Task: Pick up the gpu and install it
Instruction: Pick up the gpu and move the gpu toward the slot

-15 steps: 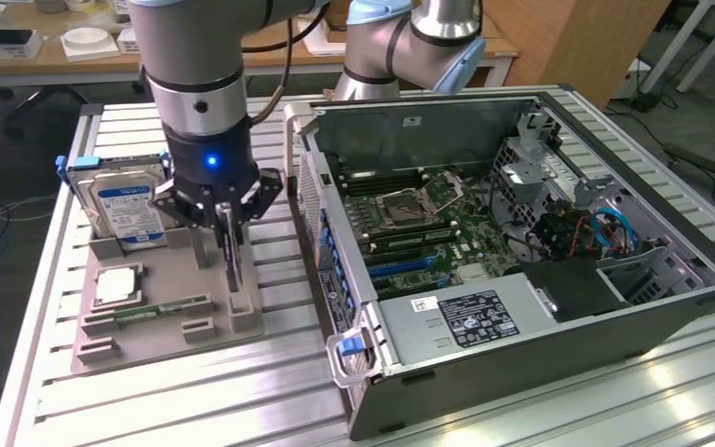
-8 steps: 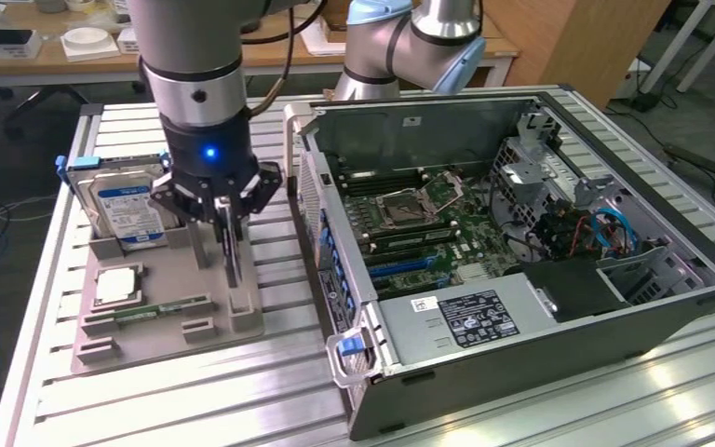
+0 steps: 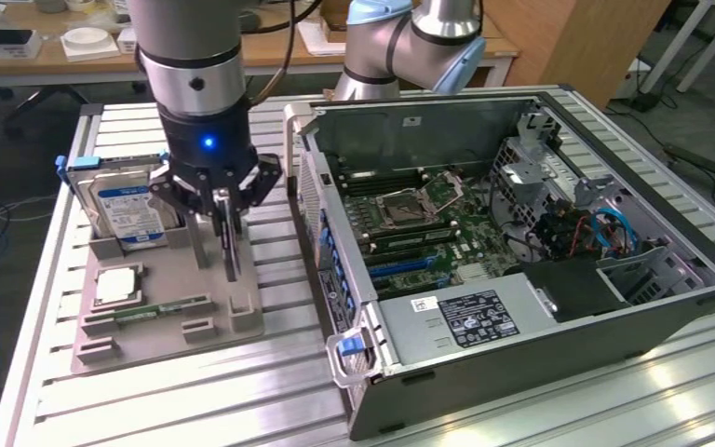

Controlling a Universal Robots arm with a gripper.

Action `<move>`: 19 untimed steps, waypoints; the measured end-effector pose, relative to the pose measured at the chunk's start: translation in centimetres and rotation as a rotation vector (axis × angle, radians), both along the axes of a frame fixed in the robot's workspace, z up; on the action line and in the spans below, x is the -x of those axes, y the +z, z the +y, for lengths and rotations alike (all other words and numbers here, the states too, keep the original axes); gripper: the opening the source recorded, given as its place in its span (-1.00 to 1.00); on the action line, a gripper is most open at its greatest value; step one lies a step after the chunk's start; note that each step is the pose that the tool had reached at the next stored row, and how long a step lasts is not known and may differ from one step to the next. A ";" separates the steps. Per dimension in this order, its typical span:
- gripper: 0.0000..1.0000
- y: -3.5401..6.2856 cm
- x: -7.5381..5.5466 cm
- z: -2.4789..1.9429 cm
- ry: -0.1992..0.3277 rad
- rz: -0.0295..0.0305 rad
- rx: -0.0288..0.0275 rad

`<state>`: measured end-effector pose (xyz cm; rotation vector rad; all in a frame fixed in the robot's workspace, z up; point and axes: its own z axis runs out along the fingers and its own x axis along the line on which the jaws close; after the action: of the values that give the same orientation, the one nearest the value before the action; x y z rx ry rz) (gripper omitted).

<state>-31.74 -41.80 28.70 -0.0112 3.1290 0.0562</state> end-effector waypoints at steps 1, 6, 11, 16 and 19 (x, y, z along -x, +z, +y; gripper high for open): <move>-0.47 0.17 0.0 0.00 0.000 0.0000 -0.0010; -0.47 1.00 0.0 0.00 0.000 0.0000 -0.0036; -0.47 1.81 0.0 0.00 0.000 0.0000 -0.0060; -0.47 2.91 0.0 0.00 0.000 -0.0001 -0.0082; -0.47 3.57 0.0 0.00 0.000 0.0000 -0.0090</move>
<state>-31.74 -41.80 32.27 -0.0111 3.1287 0.0703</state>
